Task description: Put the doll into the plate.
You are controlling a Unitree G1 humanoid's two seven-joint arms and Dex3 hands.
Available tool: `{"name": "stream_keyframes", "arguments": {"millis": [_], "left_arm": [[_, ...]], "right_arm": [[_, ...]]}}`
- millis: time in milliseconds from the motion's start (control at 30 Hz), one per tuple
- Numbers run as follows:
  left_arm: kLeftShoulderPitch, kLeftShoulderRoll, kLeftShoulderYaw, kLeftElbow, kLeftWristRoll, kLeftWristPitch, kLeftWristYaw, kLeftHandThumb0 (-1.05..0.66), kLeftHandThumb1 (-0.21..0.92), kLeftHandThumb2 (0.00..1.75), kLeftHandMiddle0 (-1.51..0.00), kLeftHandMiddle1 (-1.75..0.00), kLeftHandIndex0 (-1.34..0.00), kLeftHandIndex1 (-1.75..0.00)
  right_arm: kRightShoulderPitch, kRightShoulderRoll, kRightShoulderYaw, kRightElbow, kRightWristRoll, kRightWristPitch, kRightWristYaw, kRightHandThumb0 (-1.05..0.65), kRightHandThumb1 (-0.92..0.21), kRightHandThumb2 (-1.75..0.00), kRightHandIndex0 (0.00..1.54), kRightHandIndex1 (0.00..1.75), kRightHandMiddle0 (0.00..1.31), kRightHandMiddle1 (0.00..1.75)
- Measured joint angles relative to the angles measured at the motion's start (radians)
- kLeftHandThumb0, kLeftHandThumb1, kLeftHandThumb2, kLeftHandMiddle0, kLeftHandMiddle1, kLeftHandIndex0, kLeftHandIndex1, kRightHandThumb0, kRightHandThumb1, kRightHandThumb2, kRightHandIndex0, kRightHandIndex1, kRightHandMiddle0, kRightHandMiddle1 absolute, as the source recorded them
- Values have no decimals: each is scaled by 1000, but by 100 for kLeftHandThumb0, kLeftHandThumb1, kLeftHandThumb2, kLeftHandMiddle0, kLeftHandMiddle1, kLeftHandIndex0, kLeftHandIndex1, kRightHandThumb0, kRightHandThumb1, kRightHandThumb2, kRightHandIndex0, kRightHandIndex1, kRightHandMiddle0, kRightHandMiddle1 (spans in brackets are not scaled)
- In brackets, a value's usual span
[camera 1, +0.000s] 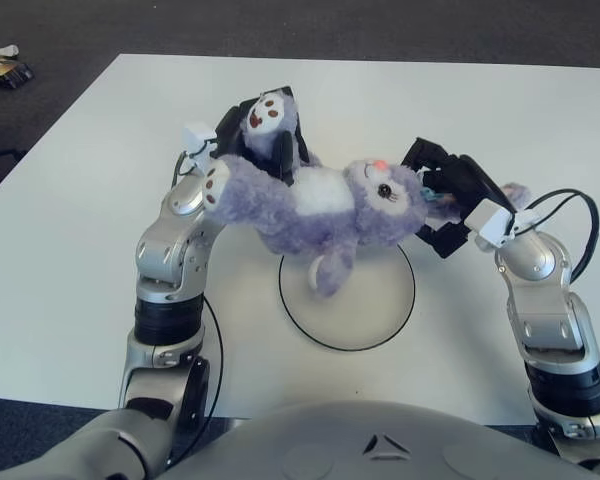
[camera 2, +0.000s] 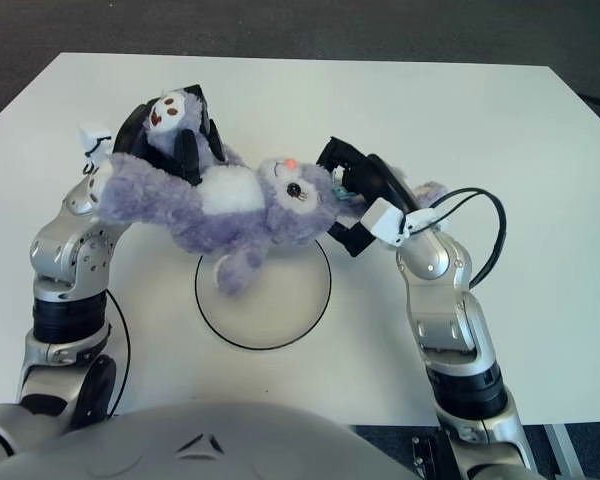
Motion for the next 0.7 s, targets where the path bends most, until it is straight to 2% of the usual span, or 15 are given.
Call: {"name": "stream_keyframes", "arguments": {"millis": [300,400,700], "left_arm": [[39,13,-5,-46,-5,-9,-2,53,16,150,-73,-175,-91,-175],[58,20,0,-67,-26,10,-2,53,16,150,-73,-175,-90,-175],[91,19,22,-105,-73,42,0,52,19,147,-71,-175,-85,-175]], "right_arm": [[47,8,-5,-6,19,-46,-13,0,0,-166,88,167,62,175],[69,7,-7,-8,21,-81,-23,0,1,-166,88,167,62,175],[105,5,-6,-23,16,-94,-22,0,0,-164,88,164,62,175]]}}
